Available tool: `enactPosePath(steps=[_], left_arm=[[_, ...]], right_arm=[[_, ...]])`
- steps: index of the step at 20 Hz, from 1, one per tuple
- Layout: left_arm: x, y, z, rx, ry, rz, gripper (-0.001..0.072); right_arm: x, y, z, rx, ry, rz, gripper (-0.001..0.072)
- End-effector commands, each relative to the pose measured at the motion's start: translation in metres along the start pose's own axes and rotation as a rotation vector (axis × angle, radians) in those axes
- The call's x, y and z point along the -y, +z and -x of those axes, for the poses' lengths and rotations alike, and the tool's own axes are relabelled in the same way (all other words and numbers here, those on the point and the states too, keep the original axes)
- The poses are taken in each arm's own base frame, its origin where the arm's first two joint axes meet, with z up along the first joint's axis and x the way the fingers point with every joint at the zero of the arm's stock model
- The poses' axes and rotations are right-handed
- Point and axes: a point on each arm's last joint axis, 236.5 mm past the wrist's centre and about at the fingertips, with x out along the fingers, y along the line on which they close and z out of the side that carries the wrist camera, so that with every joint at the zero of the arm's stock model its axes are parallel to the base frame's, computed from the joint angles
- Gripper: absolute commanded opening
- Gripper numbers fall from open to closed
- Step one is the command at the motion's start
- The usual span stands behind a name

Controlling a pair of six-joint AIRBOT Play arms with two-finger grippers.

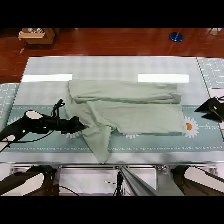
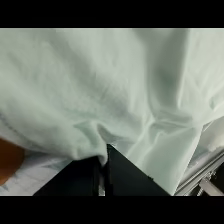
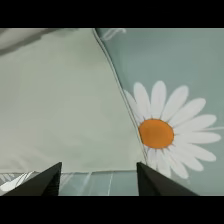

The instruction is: Fold the shirts.

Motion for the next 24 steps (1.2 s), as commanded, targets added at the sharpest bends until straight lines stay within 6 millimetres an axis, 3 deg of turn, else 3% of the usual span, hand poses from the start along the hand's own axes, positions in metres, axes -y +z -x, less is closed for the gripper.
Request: enactPosePath(steps=[1,5,10,18,19,20,21,22,24], left_arm=[[-0.004,-0.012,0.001,-0.053,0.013,-0.033,0.0029],[-0.003,-0.013,0.001,-0.057,0.01,-0.041,0.0029],[-0.003,-0.014,0.001,-0.059,0.009,-0.049,0.0029],[-0.003,-0.014,0.001,-0.059,0.008,-0.062,0.0029],[-0.003,-0.014,0.001,-0.06,0.009,-0.062,0.0029],[-0.003,-0.014,0.001,-0.06,0.008,-0.063,0.003],[-0.003,-0.014,0.001,-0.06,0.008,-0.063,0.0029],[-0.003,-0.013,0.001,-0.057,0.008,-0.062,0.0029],[0.002,-0.008,0.008,-0.053,-0.014,-0.082,0.0029]], right_arm=[[0.024,-0.03,-0.021,-0.06,0.026,-0.116,0.0556],[0.038,-0.052,-0.047,-0.096,0.015,-0.142,0.0556],[0.033,-0.037,-0.066,0.001,0.067,-0.195,0.0549],[0.024,-0.039,-0.1,0.005,0.017,-0.198,0.0536],[0.019,-0.04,-0.107,-0.013,0.016,-0.194,0.0492],[0.012,-0.042,-0.114,-0.034,0.021,-0.184,0.0377],[0.006,-0.042,-0.117,-0.043,0.027,-0.166,0.0185],[0.002,-0.042,-0.117,-0.043,0.032,-0.157,0.006],[-0.006,-0.036,-0.104,-0.028,0.043,-0.121,0.0026]])
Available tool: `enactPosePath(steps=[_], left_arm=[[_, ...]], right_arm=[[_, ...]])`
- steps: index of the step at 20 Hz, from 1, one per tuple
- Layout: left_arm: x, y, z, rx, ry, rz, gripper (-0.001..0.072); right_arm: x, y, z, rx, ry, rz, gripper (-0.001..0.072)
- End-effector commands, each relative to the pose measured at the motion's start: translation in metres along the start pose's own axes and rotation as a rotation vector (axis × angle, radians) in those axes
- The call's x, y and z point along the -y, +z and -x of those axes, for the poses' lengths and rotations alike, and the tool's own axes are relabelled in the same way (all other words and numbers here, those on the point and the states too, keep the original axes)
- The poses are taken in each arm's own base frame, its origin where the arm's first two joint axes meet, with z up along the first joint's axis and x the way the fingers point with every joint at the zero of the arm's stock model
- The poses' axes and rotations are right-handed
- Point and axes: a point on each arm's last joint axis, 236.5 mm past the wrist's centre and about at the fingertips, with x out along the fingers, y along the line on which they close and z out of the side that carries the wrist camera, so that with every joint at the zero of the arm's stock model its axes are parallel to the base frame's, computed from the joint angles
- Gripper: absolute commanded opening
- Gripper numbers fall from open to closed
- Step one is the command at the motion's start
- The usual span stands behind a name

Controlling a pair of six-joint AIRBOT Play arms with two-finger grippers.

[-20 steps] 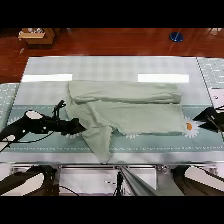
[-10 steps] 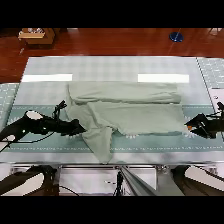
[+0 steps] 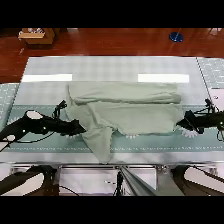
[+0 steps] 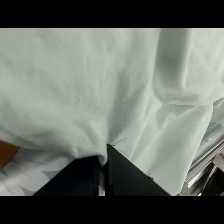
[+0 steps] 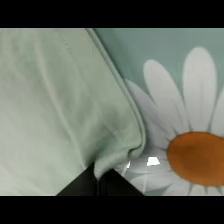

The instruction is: Fold the shirts.

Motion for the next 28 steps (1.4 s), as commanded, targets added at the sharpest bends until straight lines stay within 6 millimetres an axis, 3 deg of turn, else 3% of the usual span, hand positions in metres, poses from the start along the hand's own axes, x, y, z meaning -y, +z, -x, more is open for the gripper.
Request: enactPosePath(steps=[1,5,7,10,14,17,20,23,28], left_arm=[[0.011,0.01,0.014,0.014,-0.042,-0.018,0.0028],[0.056,0.042,0.074,0.119,-0.114,-0.145,0.0028],[0.085,0.055,0.105,0.176,-0.128,-0.24,0.0028],[0.115,0.083,0.139,0.278,-0.133,-0.303,0.0028],[0.129,0.131,0.172,0.466,-0.095,-0.334,0.0028],[0.123,0.157,0.173,0.497,-0.084,-0.298,0.0028],[0.107,0.178,0.156,0.458,-0.078,-0.252,0.0028],[0.086,0.199,0.133,0.403,-0.075,-0.198,0.0028],[0.067,0.239,0.111,0.365,-0.074,-0.164,0.0028]], right_arm=[[-0.017,0.008,0.015,0.03,0.003,0.074,0.0026],[-0.053,0.036,0.079,0.2,0.006,0.193,0.0025],[-0.069,0.044,0.1,0.267,0.027,0.226,0.0025],[-0.095,0.049,0.104,0.304,0.118,0.248,0.0025],[-0.128,0.073,0.099,0.43,0.106,0.331,0.0025],[-0.15,0.105,0.109,0.602,0.109,0.307,0.0024],[-0.163,0.13,0.114,0.652,0.122,0.286,0.0025],[-0.174,0.156,0.102,0.616,0.125,0.293,0.0024],[-0.171,0.188,0.075,0.556,0.121,0.256,0.0025]])
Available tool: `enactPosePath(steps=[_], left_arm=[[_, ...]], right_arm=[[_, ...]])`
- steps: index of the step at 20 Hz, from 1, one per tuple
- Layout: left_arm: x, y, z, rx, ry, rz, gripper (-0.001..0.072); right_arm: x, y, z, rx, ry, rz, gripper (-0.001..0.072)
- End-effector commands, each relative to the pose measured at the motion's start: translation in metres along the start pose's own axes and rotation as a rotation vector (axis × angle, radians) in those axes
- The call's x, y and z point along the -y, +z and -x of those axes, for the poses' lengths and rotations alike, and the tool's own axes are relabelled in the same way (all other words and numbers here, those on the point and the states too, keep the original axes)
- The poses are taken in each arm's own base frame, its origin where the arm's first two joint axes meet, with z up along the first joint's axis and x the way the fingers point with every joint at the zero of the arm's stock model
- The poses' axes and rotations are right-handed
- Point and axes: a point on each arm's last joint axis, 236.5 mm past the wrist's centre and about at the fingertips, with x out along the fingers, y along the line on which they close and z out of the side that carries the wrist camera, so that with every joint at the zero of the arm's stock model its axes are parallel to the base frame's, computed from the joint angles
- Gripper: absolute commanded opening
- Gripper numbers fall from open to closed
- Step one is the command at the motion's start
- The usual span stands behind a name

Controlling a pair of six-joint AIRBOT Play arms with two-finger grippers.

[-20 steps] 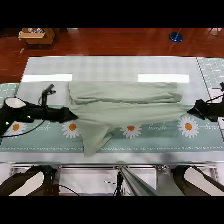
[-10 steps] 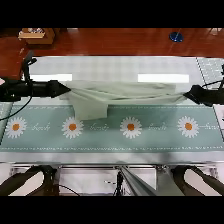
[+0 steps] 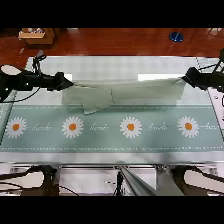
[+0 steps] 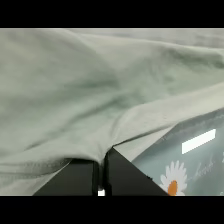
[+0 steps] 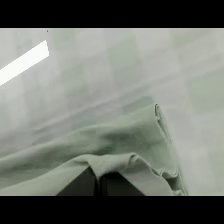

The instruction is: Fold the shirts.

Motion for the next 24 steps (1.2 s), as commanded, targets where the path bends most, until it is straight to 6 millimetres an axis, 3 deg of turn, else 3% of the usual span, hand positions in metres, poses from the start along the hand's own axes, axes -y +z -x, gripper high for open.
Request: enactPosePath(steps=[1,8,9,10,11,12,14,15,17,19,21,24], left_arm=[[-0.019,0.019,-0.022,-0.016,0.004,0.018,0.0028],[-0.047,0.046,-0.05,0.0,0.024,0.036,0.0029],[-0.052,0.046,-0.053,0.001,0.029,0.042,0.0032],[-0.054,0.044,-0.056,-0.006,0.03,0.047,0.0091],[-0.056,0.041,-0.057,-0.015,0.032,0.049,0.0243],[-0.06,0.039,-0.055,-0.026,0.041,0.044,0.0384],[-0.071,0.033,-0.041,-0.057,0.063,0.036,0.039],[-0.077,0.031,-0.028,-0.071,0.074,0.035,0.039],[-0.085,0.03,0.002,-0.076,0.081,0.043,0.039],[-0.085,0.031,0.03,-0.067,0.083,0.043,0.039],[-0.079,0.035,0.052,-0.042,0.088,0.029,0.039],[-0.067,0.038,0.065,-0.023,0.088,0.004,0.039]], right_arm=[[0.009,0.008,-0.025,-0.019,-0.009,-0.024,0.0025],[0.03,-0.008,-0.068,-0.063,-0.006,-0.135,0.0032],[0.032,-0.011,-0.072,-0.069,-0.001,-0.15,0.0113],[0.031,-0.013,-0.074,-0.076,0.006,-0.157,0.0229],[0.029,-0.012,-0.073,-0.077,0.012,-0.137,0.0298],[0.025,-0.011,-0.069,-0.08,0.021,-0.098,0.0312],[0.028,0.001,-0.05,-0.073,-0.003,0.0,0.0313],[0.035,0.01,-0.036,-0.067,-0.041,0.058,0.0346],[0.052,0.021,-0.009,-0.09,-0.127,0.123,0.0483],[0.063,0.02,0.005,-0.135,-0.152,0.116,0.0537],[0.066,0.011,0.003,-0.178,-0.103,0.025,0.0575],[0.062,-0.019,-0.016,-0.302,0.013,-0.103,0.0596]])
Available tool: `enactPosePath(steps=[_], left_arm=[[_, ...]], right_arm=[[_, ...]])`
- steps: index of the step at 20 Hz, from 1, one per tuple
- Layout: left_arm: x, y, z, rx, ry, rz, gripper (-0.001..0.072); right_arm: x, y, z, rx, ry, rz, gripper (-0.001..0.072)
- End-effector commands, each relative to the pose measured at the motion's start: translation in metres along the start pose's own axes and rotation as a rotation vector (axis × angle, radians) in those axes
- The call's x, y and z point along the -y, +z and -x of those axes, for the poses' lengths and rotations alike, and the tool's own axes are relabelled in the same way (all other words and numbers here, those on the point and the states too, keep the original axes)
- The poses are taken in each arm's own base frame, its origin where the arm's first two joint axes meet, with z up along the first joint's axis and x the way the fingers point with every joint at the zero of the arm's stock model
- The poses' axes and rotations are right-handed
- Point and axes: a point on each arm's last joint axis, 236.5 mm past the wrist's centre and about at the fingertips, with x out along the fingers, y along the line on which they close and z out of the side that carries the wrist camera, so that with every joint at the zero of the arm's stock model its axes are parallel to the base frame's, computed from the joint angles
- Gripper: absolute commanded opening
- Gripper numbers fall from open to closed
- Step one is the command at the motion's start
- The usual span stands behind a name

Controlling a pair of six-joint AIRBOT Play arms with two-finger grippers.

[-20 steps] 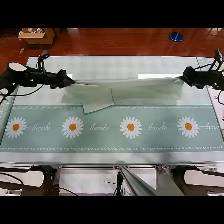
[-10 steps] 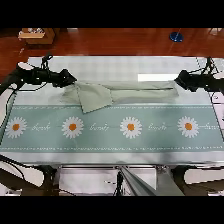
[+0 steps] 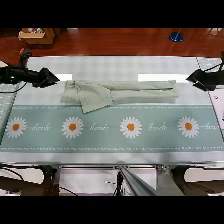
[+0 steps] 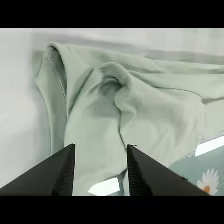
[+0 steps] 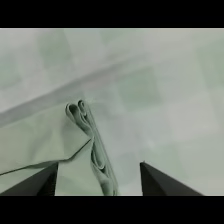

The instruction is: Fold the shirts.

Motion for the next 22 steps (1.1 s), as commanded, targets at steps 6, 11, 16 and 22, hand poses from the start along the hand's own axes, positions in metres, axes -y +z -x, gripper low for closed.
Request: enactPosePath(steps=[6,11,16,22], left_arm=[[0.011,-0.013,0.021,-0.039,-0.014,-0.021,0.0389],[0.014,-0.014,0.019,-0.045,-0.018,-0.025,0.0387],[0.04,-0.01,0.019,-0.028,-0.094,-0.025,0.0028],[0.135,-0.035,-0.006,-0.116,-0.294,-0.099,0.0028]], right_arm=[[-0.012,-0.07,-0.061,-0.315,0.14,-0.129,0.0594],[-0.047,-0.08,-0.098,-0.31,0.127,-0.097,0.0148],[-0.066,-0.058,-0.044,-0.232,0.139,0.013,0.0025],[-0.079,-0.061,0.071,-0.164,0.027,0.218,0.0025]])
